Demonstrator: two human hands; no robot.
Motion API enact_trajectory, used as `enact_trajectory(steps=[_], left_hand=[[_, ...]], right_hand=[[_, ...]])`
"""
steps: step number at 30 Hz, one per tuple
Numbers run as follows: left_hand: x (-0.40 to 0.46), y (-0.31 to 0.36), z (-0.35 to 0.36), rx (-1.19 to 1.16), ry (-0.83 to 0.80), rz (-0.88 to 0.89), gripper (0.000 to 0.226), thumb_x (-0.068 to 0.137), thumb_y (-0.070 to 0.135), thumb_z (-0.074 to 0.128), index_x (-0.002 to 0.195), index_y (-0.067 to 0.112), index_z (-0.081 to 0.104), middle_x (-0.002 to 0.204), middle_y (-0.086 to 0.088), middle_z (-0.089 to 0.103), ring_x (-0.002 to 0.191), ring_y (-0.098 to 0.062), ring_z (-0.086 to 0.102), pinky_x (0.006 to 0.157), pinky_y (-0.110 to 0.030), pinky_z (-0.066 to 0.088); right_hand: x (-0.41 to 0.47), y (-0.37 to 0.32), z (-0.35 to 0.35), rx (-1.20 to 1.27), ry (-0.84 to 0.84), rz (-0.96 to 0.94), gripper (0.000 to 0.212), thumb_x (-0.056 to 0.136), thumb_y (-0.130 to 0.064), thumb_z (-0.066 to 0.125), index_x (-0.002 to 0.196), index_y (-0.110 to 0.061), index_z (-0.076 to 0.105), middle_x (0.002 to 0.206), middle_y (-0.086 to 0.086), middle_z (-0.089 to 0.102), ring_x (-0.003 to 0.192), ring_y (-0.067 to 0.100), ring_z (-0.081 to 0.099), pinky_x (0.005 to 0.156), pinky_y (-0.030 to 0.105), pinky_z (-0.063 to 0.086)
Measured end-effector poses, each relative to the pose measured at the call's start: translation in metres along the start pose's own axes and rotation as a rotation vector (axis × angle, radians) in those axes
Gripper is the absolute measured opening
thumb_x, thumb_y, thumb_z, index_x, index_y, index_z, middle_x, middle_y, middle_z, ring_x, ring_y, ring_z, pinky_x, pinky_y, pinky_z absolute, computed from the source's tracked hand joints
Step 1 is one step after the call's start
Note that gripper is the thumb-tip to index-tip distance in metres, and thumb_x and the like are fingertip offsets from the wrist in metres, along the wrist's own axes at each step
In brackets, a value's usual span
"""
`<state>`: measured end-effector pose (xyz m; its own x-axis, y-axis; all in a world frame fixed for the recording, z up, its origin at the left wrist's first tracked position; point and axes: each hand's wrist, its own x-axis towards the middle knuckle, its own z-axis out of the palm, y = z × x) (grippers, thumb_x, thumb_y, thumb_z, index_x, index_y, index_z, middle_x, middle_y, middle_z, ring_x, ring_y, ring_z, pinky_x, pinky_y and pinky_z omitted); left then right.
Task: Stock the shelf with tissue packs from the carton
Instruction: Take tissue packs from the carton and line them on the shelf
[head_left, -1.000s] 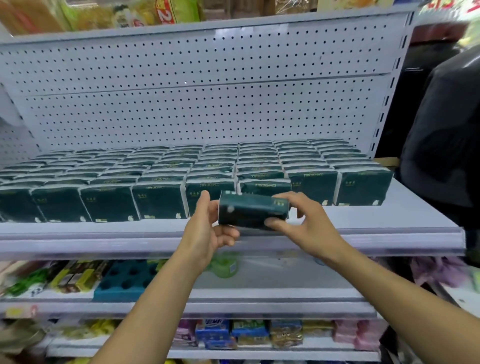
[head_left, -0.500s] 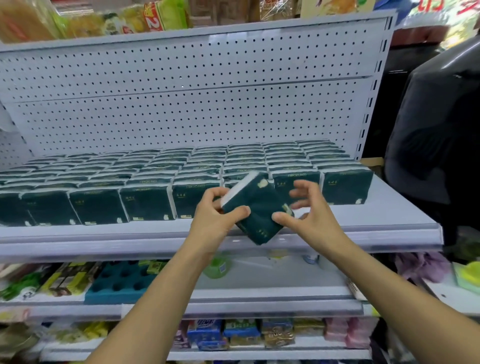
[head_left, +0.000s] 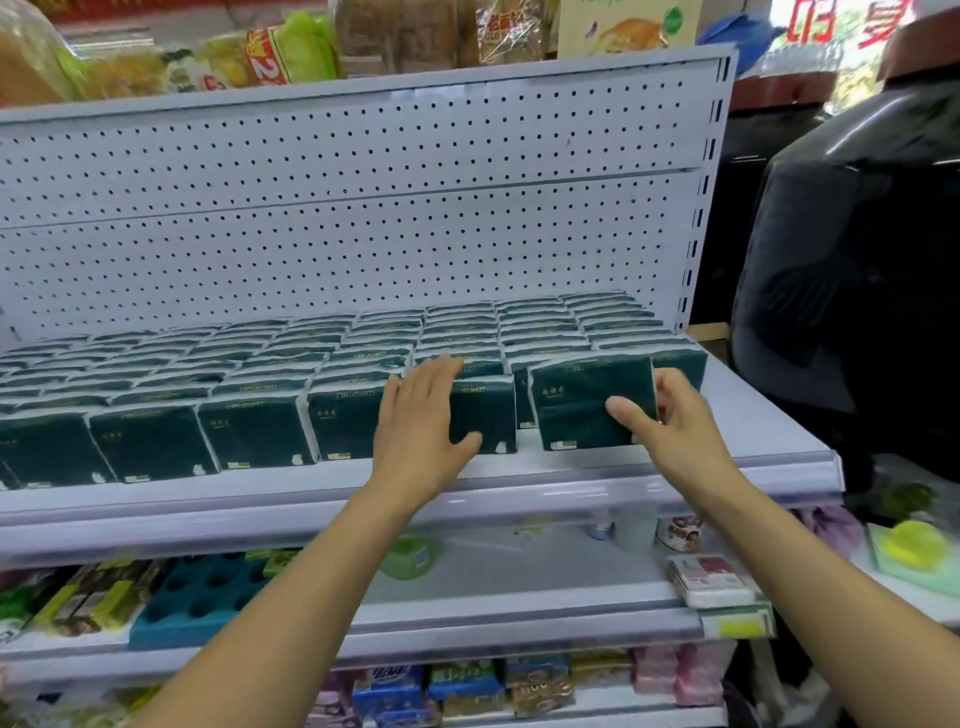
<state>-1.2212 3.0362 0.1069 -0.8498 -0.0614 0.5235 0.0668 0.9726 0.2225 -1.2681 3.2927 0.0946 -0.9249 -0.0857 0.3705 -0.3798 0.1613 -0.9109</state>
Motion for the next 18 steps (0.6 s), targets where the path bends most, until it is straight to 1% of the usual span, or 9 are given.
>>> enact_trajectory(steps=[2, 4, 6, 7, 9, 10, 12, 14, 18], left_hand=[[0.004, -0.009, 0.01, 0.191, -0.092, 0.033, 0.091, 0.088, 0.046, 0.067, 0.157, 0.022, 0.012, 0.165, 0.0, 0.013, 0.153, -0.019, 0.005, 0.123, -0.042, -0.004], [0.007, -0.013, 0.018, 0.303, -0.102, 0.064, 0.093, 0.089, 0.048, 0.064, 0.157, 0.021, 0.007, 0.166, 0.0, 0.006, 0.153, -0.019, -0.002, 0.121, -0.043, -0.011], [0.008, -0.015, 0.019, 0.376, -0.081, 0.076, 0.09, 0.092, 0.05, 0.061, 0.158, 0.021, 0.006, 0.166, 0.0, 0.006, 0.153, -0.019, 0.0, 0.12, -0.045, -0.012], [0.009, -0.015, 0.02, 0.395, -0.066, 0.077, 0.088, 0.093, 0.05, 0.059, 0.158, 0.021, 0.007, 0.166, 0.0, 0.007, 0.153, -0.019, 0.002, 0.12, -0.046, -0.012], [0.011, -0.016, 0.021, 0.41, -0.044, 0.08, 0.086, 0.093, 0.049, 0.06, 0.157, 0.022, 0.009, 0.165, 0.0, 0.012, 0.153, -0.019, 0.008, 0.12, -0.047, -0.012], [0.011, -0.016, 0.023, 0.409, -0.033, 0.085, 0.086, 0.092, 0.048, 0.061, 0.157, 0.022, 0.012, 0.164, 0.0, 0.016, 0.152, -0.019, 0.012, 0.12, -0.048, -0.011], [0.011, -0.018, 0.027, 0.401, -0.001, 0.106, 0.085, 0.089, 0.045, 0.068, 0.155, 0.02, 0.021, 0.16, -0.001, 0.027, 0.149, -0.021, 0.023, 0.12, -0.049, -0.008], [0.012, -0.02, 0.03, 0.408, 0.021, 0.126, 0.085, 0.082, 0.041, 0.077, 0.151, 0.018, 0.033, 0.153, -0.003, 0.039, 0.143, -0.024, 0.035, 0.121, -0.051, 0.0], [0.014, -0.026, 0.035, 0.431, 0.054, 0.139, 0.086, 0.074, 0.039, 0.083, 0.146, 0.017, 0.042, 0.144, -0.004, 0.048, 0.136, -0.025, 0.045, 0.12, -0.054, 0.011]], right_hand=[[0.004, 0.011, 0.001, -0.043, 0.025, 0.071, 0.019, 0.09, -0.022, 0.067, 0.101, -0.019, 0.052, 0.102, 0.003, 0.065, 0.094, 0.016, 0.063, 0.082, 0.038, 0.054], [0.007, 0.016, 0.006, -0.117, 0.012, 0.129, 0.017, 0.092, -0.024, 0.065, 0.096, -0.016, 0.051, 0.095, 0.005, 0.062, 0.087, 0.022, 0.063, 0.07, 0.031, 0.053], [0.01, 0.017, 0.011, -0.305, 0.012, 0.123, 0.025, 0.093, -0.028, 0.064, 0.08, -0.018, 0.045, 0.084, 0.002, 0.048, 0.078, 0.024, 0.059, 0.056, 0.023, 0.039], [0.013, 0.017, 0.013, -0.401, 0.028, 0.098, 0.032, 0.093, -0.03, 0.064, 0.073, -0.02, 0.04, 0.083, 0.002, 0.043, 0.078, 0.026, 0.055, 0.055, 0.025, 0.034], [0.018, 0.018, 0.018, -0.504, 0.046, 0.053, 0.037, 0.092, -0.032, 0.064, 0.069, -0.022, 0.036, 0.086, 0.002, 0.04, 0.082, 0.027, 0.047, 0.062, 0.031, 0.032], [0.02, 0.019, 0.021, -0.514, 0.041, 0.052, 0.035, 0.092, -0.031, 0.064, 0.071, -0.022, 0.038, 0.087, 0.002, 0.041, 0.083, 0.027, 0.046, 0.065, 0.033, 0.033], [0.024, 0.021, 0.028, -0.502, 0.042, 0.065, 0.025, 0.092, -0.031, 0.065, 0.086, -0.02, 0.043, 0.09, 0.002, 0.048, 0.084, 0.025, 0.052, 0.069, 0.035, 0.039], [0.025, 0.021, 0.033, -0.493, 0.054, 0.08, 0.03, 0.091, -0.03, 0.066, 0.102, -0.017, 0.04, 0.094, 0.003, 0.054, 0.084, 0.025, 0.056, 0.068, 0.035, 0.042], [0.026, 0.022, 0.036, -0.523, 0.059, 0.09, 0.036, 0.092, -0.028, 0.065, 0.111, -0.014, 0.039, 0.104, 0.007, 0.057, 0.09, 0.026, 0.056, 0.072, 0.037, 0.045]])
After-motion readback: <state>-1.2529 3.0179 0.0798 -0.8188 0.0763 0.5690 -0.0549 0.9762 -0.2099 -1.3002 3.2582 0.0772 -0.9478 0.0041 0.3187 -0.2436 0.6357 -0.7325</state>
